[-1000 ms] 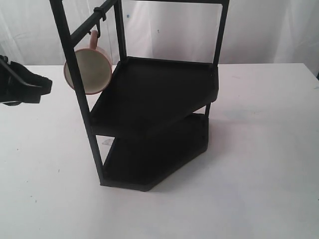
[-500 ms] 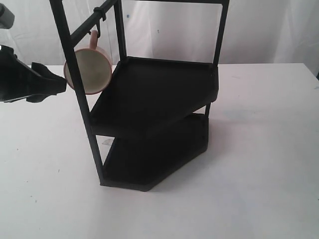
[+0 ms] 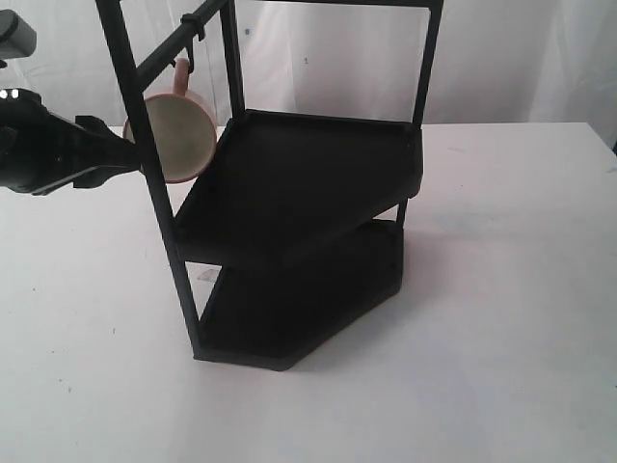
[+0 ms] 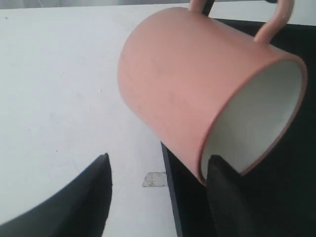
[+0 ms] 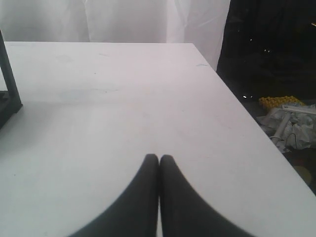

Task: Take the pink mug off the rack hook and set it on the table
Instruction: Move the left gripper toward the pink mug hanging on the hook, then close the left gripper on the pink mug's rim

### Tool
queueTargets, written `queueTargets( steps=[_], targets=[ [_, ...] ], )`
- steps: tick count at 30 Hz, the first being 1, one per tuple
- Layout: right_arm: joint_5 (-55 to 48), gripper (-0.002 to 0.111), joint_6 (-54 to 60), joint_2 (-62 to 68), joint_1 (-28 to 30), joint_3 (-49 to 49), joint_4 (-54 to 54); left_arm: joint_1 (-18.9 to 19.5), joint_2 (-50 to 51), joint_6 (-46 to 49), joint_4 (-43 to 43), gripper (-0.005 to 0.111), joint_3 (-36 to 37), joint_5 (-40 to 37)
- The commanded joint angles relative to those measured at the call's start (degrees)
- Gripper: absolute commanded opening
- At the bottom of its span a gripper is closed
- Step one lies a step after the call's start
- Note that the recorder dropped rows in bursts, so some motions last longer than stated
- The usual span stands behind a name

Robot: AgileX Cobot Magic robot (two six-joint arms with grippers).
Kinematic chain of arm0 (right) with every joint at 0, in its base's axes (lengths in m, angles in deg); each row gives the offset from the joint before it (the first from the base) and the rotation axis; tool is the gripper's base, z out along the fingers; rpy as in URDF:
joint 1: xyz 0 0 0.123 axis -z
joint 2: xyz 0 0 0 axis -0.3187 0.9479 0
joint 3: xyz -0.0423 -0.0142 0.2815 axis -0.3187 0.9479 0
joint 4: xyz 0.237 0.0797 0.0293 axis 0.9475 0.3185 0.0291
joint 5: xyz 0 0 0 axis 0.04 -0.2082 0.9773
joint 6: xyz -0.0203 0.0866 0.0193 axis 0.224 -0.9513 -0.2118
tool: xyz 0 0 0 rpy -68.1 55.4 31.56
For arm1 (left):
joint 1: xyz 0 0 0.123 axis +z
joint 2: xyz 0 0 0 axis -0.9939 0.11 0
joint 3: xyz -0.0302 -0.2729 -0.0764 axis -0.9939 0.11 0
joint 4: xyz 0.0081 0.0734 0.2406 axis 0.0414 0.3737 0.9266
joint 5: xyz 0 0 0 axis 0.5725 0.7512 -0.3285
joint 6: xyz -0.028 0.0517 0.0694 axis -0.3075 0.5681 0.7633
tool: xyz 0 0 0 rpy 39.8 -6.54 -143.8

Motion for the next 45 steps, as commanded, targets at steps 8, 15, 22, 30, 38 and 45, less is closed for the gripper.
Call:
queueTargets(
  steps=[8, 15, 22, 30, 38, 45],
  targets=[
    [0.53, 0.0, -0.12, 0.13, 0.39, -0.44, -0.17, -0.31, 0.35, -0.12, -1.39, 0.061, -0.3, 5.38],
    [0.53, 0.0, -0.12, 0.13, 0.39, -0.44, -0.17, -0.31, 1.43, -0.12, -1.39, 0.061, -0.3, 9.08],
    [0.53, 0.0, -0.12, 0.13, 0.39, -0.44, -0.17, -0.31, 6.37, 2.39, -0.36, 0.061, -4.04, 5.33],
    [0.53, 0.0, -0.12, 0.13, 0.39, -0.44, -0.17, -0.31, 9.17, 3.46, -0.36, 0.061, -8.69, 2.09],
    [0.53, 0.0, -0.12, 0.13, 0.39, -0.44, -0.17, -0.31, 10.6, 7.38, -0.36, 0.061, -8.71, 1.16],
    [0.53, 0.0, -0.12, 0.13, 0.39, -0.44, -0.17, -0.31, 10.6, 7.38, -0.36, 0.057, -8.71, 1.14]
  ],
)
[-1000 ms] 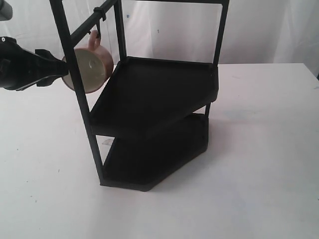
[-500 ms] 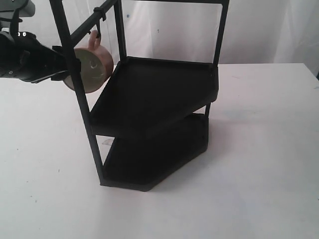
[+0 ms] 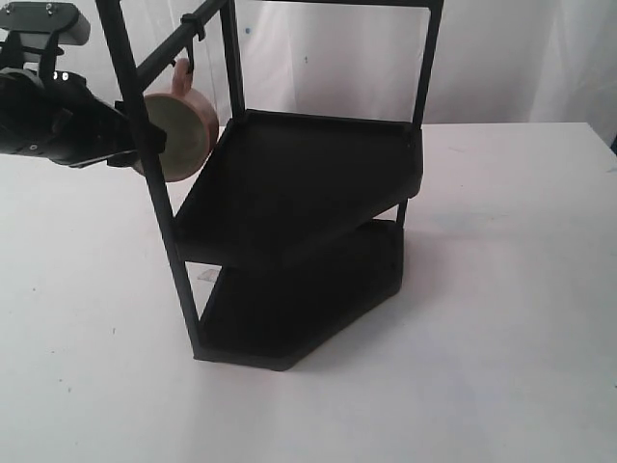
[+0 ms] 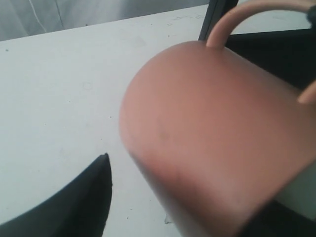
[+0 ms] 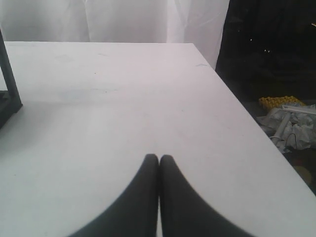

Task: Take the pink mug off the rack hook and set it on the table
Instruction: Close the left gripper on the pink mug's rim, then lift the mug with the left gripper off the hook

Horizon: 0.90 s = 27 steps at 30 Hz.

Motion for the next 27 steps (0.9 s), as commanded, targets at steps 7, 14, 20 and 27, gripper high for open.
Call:
queueTargets(
  steps=[7, 14, 20, 27],
  targets=[
    [0.53, 0.0, -0.12, 0.13, 0.39, -0.44, -0.17, -0.1, -0.18, 0.38, -0.31, 0.013, -0.27, -1.76],
    [0.53, 0.0, -1.65, 0.13, 0.39, -0.44, -0.17, -0.1, -0.18, 0.41, -0.31, 0.0, -0.27, -2.3],
    [0.53, 0.0, -1.77, 0.13, 0.39, -0.44, -0.17, -0.1, -0.18, 0.21, -0.55, 0.0, -0.27, -2.7],
    [0.53, 0.0, -1.77, 0.13, 0.39, -0.44, -0.17, -0.1, -0.28, 0.02, -0.55, 0.0, -0.42, -3.29]
  ],
)
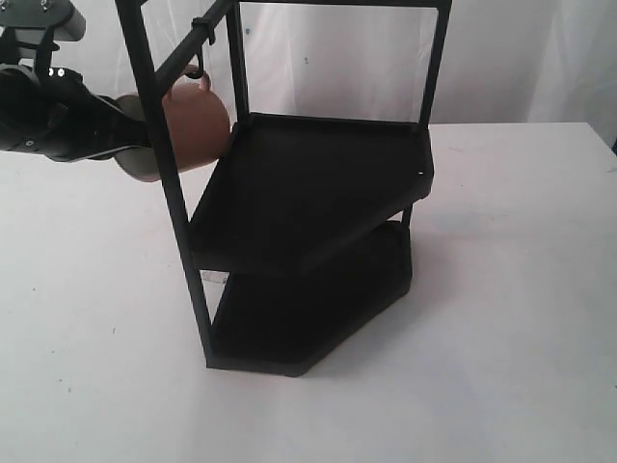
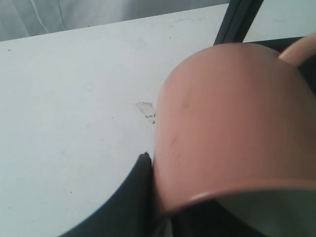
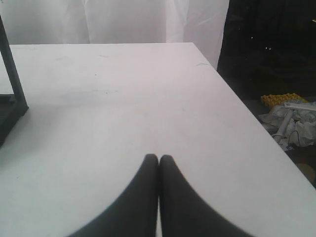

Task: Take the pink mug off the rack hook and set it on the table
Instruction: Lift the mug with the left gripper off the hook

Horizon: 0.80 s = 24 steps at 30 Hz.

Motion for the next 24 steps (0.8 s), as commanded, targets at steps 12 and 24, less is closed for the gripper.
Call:
queueTargets(
  steps=[12, 24],
  targets=[
    [0.53, 0.0, -0.26, 0.13, 0.39, -0.44, -0.17, -0.31, -5.27, 0.1, -0.45, 0.0, -0.05, -1.71],
    [0.53, 0.0, -0.26, 0.13, 0.39, -0.44, -0.17, 0.13, -5.54, 2.29, 4.71, 0.0, -0.05, -1.06]
  ],
)
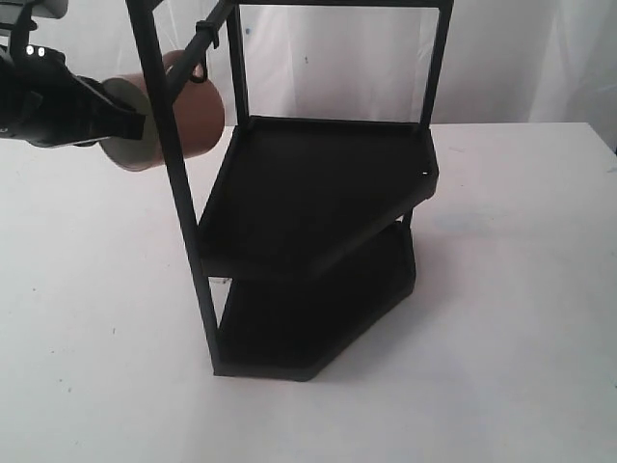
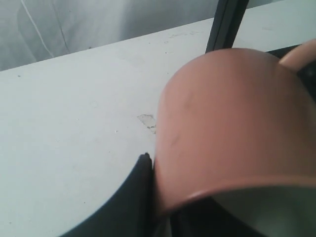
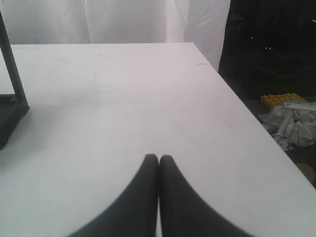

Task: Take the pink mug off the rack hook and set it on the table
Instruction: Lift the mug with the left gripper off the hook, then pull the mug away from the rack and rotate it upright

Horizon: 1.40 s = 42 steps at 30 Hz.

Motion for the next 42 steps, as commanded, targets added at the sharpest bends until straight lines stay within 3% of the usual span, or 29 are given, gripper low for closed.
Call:
queueTargets(
  steps=[1, 10, 18, 24, 27, 31, 38, 42],
  targets=[
    [0.53, 0.0, -0.26, 0.13, 0.39, -0.44, -0.17, 0.35, -0.93, 0.85, 1.91, 0.0, -0.16, 0.21],
    [0.53, 0.0, -0.26, 0.13, 0.39, -0.44, -0.17, 0.35, -0.93, 6.74, 4.6, 0.0, -0.16, 0.21],
    [0.53, 0.0, -0.26, 0.13, 0.39, -0.44, -0.17, 0.47, -0.93, 6.12, 4.59, 0.0, -0.16, 0.36],
    [0.53, 0.0, -0.26, 0.13, 0.39, -0.44, -0.17, 0.47, -0.93, -0.07, 4.34, 0.0, -0.16, 1.46],
    [0.53, 0.0, -0.26, 0.13, 0.39, -0.44, -0.17, 2.72, -0.93, -2.58, 4.34, 0.0, -0.16, 1.57],
    [0.53, 0.0, -0.26, 0.13, 0.39, -0.44, -0.17, 8.43, -0.83, -4.05, 4.15, 0.0, -0.16, 2.33],
    [0.53, 0.0, -0.26, 0.13, 0.39, -0.44, -0.17, 9.0, -0.83, -4.85, 2.64, 0.0, -0.16, 0.69],
    [0.53, 0.0, -0.26, 0.13, 0.39, -0.44, -0.17, 9.0, -0.83, -5.41, 2.9, 0.0, -2.91, -6.39]
  ],
)
